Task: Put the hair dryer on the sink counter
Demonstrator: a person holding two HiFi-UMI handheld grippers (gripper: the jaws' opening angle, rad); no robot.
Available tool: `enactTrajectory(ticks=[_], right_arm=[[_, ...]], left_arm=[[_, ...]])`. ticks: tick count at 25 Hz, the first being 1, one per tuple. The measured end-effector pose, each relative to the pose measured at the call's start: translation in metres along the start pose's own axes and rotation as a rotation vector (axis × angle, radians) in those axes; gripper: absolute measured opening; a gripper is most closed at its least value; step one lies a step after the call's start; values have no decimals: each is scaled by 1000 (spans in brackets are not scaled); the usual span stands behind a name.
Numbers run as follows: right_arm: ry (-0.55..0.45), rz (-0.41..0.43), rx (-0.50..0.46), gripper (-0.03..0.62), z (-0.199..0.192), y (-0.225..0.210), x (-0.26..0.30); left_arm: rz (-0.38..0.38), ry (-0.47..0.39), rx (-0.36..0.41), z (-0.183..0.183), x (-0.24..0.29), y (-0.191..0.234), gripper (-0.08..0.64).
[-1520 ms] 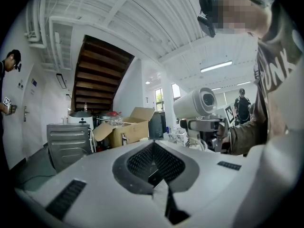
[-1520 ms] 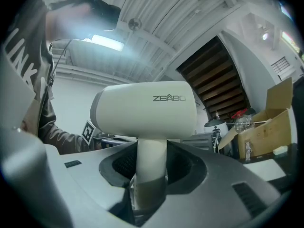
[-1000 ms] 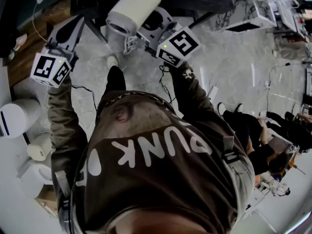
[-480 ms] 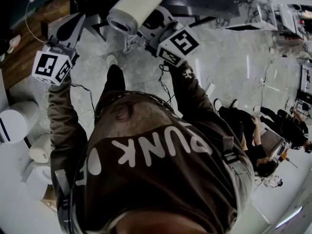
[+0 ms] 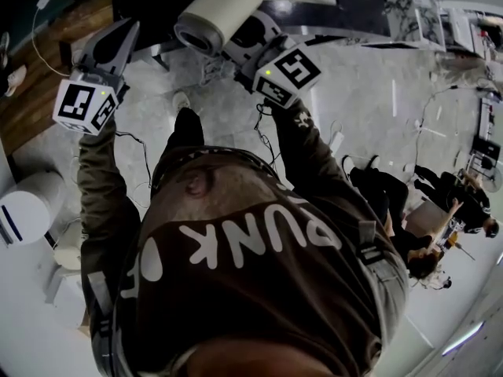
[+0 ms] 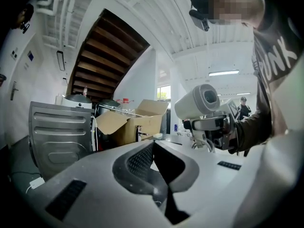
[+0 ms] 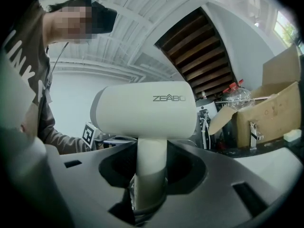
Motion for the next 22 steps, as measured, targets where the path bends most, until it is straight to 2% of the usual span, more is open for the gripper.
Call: enactTrajectory(ticks=[12,18,22], right_arm=[[102,-83,86,153,-6,-53,72],[261,-167,192,153,-23,-88,104],[330,-185,252,153,-35,-115,120]], left_arm=[[-50,10,-18,-15,45,73,-6],[-58,32,-41,-22,60,87,-6],[-47,44,-41,-24,69,91,-6]])
Point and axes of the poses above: the fingertips, and each gripper's own axes: x forward along the fingers, y to its left, z out of its top, the point moved 5 cm from there along -x, backward along the fingers, and after that the axes turned 5 degrees about y, right-handed, at the moved point
